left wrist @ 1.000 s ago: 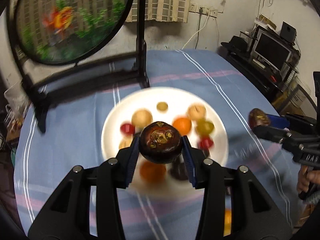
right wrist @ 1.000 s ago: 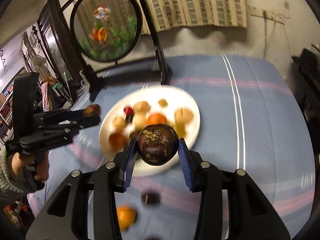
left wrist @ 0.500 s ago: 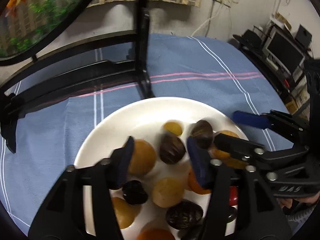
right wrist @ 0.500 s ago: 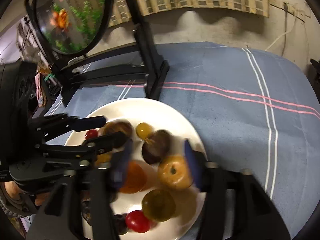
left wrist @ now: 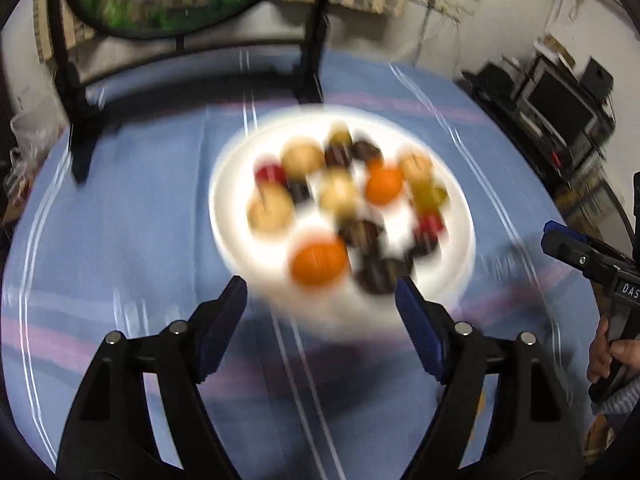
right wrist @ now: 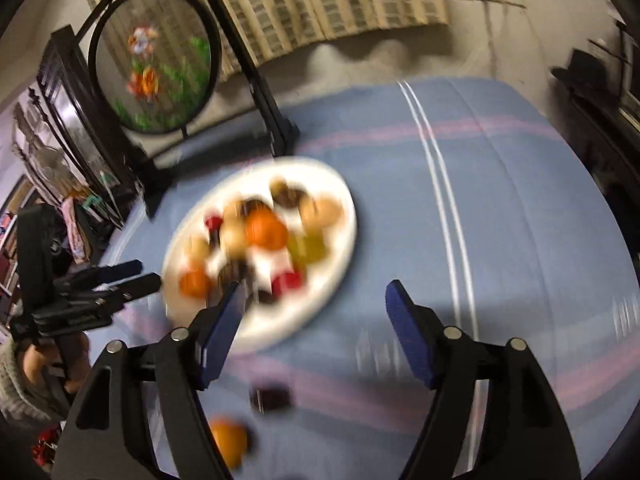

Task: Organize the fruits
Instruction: 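Move both open tools back toward the remaining fruits, then grasp a small yellow round fruit with the left tool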

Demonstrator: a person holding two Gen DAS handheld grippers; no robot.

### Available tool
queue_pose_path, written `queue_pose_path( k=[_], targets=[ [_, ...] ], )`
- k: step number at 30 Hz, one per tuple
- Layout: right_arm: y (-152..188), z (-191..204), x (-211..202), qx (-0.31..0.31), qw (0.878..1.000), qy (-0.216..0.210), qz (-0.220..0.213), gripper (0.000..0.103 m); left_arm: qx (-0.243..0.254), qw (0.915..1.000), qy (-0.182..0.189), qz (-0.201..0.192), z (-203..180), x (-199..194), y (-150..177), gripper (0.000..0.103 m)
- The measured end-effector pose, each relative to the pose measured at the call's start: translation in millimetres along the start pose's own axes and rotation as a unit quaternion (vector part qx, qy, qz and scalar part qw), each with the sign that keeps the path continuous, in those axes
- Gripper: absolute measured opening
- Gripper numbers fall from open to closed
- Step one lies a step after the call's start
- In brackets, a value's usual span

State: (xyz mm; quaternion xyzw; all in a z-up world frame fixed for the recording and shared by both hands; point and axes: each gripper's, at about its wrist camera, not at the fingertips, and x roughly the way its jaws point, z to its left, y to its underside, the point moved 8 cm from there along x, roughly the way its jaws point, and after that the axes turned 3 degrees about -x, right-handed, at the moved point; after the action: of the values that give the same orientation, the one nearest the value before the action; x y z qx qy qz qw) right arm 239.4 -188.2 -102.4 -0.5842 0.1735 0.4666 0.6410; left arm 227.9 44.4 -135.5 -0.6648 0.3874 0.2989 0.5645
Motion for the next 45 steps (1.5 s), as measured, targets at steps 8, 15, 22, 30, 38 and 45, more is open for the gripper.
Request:
queue_pose_path(
  k=[8, 15, 22, 30, 38, 45],
  targets=[
    [131, -1, -48, 0.088, 0.994, -0.002, 0.071, 0.075, 0.033, 0.9975, 0.031, 0.054, -47, -14, 102, 0.079],
    [138, 14, -71, 0.044, 0.997, 0.012, 0.059, 0.079, 0.084, 0.9925, 0.046, 0.076, -81, -13, 125, 0.081],
    [142, 10, -76, 0.052, 0.997, 0.018, 0.058, 0.079, 0.081, 0.9903, 0.068, 0.091, -92, -1, 131, 0.079],
    [151, -3, -80, 0.071, 0.995, 0.027, 0.067, 0.079, 0.080, 0.9883, 0.085, 0.098, -103, 8, 129, 0.066],
    [155, -10, -78, 0.077, 0.994, 0.031, 0.076, 0.079, 0.087, 0.9860, 0.088, 0.112, -113, 21, 131, 0.046],
    [154, -9, -74, 0.074, 0.993, 0.028, 0.083, 0.079, 0.083, 0.9858, 0.093, 0.112, -112, 21, 131, 0.029]
  ],
)
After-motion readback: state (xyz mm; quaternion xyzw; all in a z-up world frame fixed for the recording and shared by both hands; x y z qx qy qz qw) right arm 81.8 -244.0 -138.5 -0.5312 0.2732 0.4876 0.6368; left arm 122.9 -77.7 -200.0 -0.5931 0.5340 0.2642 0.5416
